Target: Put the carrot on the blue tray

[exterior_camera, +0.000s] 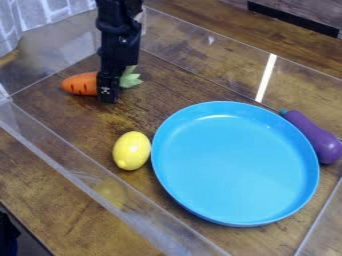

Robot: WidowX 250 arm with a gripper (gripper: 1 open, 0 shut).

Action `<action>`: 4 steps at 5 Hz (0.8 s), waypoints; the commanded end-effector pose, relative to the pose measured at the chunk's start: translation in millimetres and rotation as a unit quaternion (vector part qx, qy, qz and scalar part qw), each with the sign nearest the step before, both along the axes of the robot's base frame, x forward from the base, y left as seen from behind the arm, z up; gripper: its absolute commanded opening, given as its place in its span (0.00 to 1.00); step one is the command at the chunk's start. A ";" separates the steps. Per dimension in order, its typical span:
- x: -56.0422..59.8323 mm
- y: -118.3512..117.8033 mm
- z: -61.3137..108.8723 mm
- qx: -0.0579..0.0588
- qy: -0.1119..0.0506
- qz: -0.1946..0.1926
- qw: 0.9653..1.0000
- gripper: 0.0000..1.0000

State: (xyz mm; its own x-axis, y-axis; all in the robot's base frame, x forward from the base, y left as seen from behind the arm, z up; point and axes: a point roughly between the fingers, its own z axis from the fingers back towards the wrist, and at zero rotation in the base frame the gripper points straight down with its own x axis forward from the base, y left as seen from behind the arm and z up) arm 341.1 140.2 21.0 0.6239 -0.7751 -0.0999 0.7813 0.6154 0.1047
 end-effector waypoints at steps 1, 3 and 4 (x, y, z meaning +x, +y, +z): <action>-2.5 0.9 1.2 0.002 -0.006 -0.011 1.000 0.00; -14.4 -5.1 18.6 0.005 -0.015 0.002 1.000 0.00; -19.6 -7.3 28.1 0.005 -0.019 0.009 1.000 0.00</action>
State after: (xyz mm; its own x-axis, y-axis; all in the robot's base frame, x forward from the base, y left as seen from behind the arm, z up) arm 314.3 130.0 22.5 0.6380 -0.7624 -0.1076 0.7698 0.6349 0.0662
